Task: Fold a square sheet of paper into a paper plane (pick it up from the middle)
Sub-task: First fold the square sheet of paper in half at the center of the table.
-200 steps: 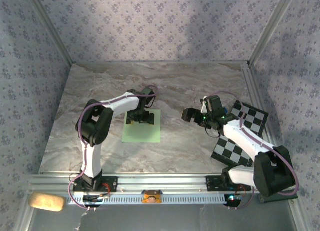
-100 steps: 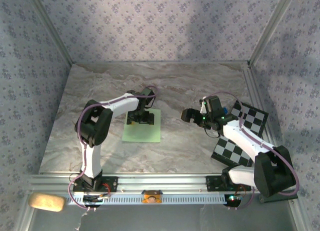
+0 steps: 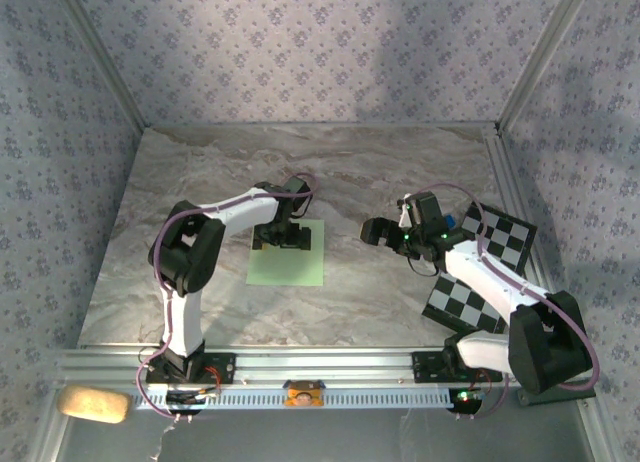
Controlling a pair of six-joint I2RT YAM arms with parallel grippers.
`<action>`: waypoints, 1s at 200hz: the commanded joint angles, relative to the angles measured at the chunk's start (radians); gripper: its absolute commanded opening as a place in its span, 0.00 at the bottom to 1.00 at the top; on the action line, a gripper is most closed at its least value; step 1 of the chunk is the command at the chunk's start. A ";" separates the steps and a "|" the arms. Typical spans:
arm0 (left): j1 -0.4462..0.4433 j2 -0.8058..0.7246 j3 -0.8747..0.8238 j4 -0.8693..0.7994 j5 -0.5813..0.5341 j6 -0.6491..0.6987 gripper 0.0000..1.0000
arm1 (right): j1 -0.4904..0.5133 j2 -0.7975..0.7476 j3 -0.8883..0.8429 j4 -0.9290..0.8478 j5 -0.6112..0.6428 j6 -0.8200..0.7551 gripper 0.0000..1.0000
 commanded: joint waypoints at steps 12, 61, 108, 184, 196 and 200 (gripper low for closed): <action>-0.010 -0.027 -0.023 -0.033 -0.008 -0.010 1.00 | 0.009 -0.004 0.023 -0.012 0.014 0.012 1.00; -0.014 0.008 -0.056 -0.017 0.008 -0.010 1.00 | 0.013 0.001 0.020 -0.010 0.017 0.012 1.00; -0.020 0.047 -0.083 0.010 0.015 -0.016 0.98 | 0.014 0.003 0.027 -0.012 0.019 0.012 1.00; -0.026 0.037 -0.081 0.019 0.013 -0.016 0.93 | 0.015 0.012 0.034 -0.013 0.022 0.015 1.00; -0.027 0.030 -0.079 0.022 0.013 -0.015 0.91 | 0.015 0.013 0.034 -0.012 0.021 0.015 1.00; -0.027 0.028 -0.077 0.023 0.013 -0.013 0.90 | 0.015 0.012 0.034 -0.013 0.021 0.015 1.00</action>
